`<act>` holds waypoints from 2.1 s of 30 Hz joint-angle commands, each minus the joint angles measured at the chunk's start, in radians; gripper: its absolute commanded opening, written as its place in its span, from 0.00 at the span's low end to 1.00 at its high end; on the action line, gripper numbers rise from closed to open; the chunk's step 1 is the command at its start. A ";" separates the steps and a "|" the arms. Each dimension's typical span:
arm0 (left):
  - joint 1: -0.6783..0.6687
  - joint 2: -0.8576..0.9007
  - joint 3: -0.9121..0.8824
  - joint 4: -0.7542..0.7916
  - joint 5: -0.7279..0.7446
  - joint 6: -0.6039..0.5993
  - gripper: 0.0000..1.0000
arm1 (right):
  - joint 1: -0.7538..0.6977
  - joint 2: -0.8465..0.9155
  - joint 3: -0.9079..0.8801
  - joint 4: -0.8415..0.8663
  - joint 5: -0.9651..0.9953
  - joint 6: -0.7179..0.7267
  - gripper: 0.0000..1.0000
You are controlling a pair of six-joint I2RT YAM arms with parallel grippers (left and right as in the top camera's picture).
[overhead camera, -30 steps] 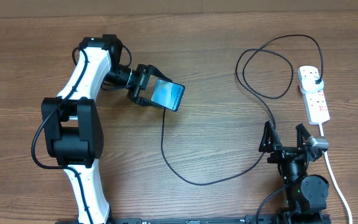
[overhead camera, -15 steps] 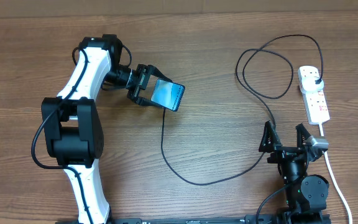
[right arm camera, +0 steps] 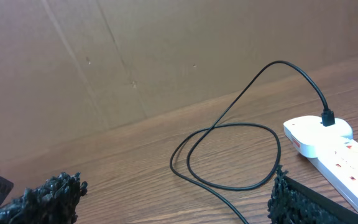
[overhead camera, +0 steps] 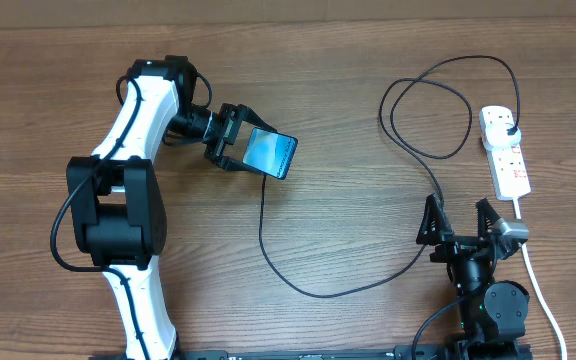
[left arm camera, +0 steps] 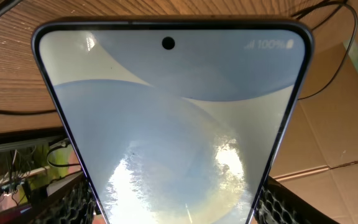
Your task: Plug charger to phone and switch on socket
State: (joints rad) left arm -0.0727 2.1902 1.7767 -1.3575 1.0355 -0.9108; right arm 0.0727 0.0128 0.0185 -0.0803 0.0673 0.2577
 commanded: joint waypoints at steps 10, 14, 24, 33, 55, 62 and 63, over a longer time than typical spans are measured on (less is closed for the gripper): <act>-0.006 -0.003 0.027 -0.047 0.045 -0.009 0.55 | 0.004 -0.010 -0.011 0.005 0.010 -0.004 1.00; -0.006 -0.003 0.027 -0.051 0.095 -0.001 0.56 | 0.004 -0.010 -0.011 0.005 0.010 -0.004 1.00; -0.006 -0.003 0.027 -0.053 0.118 0.010 0.55 | 0.004 -0.010 -0.011 0.005 0.010 -0.004 1.00; -0.006 -0.003 0.027 -0.060 0.148 0.006 0.55 | 0.004 -0.010 -0.011 0.005 0.001 0.003 1.00; -0.006 -0.003 0.027 -0.060 0.218 -0.004 0.55 | 0.004 0.042 0.114 -0.196 -0.096 0.214 1.00; -0.006 -0.003 0.027 -0.060 0.217 -0.013 0.55 | 0.004 0.074 0.191 -0.271 -0.128 0.214 1.00; -0.006 -0.003 0.027 -0.060 0.213 -0.014 0.55 | 0.004 0.081 0.205 -0.278 -0.135 0.214 1.00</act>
State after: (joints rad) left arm -0.0727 2.1902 1.7767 -1.4109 1.1942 -0.9142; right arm 0.0731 0.0784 0.1635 -0.3496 -0.0383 0.4671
